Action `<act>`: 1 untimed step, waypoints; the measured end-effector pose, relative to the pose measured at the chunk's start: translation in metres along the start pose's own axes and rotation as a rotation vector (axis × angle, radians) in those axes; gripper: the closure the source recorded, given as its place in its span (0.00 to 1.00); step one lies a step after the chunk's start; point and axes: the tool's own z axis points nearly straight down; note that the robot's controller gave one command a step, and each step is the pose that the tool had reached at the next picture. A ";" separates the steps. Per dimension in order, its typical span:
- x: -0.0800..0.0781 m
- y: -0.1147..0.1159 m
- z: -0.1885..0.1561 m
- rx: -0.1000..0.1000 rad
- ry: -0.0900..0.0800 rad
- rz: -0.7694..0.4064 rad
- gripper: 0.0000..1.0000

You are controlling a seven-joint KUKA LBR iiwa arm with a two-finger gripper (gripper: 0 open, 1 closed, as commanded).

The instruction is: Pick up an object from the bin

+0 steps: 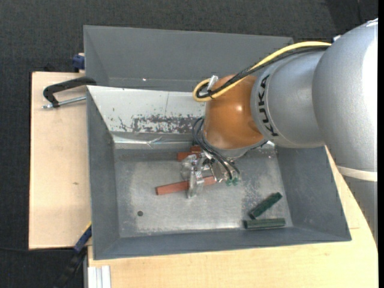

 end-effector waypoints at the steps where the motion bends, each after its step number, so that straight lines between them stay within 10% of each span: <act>1: 0.000 0.000 0.000 0.000 0.000 0.000 1.00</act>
Offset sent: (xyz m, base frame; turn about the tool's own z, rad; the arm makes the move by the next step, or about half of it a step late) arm -0.0001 0.0000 0.0509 0.0000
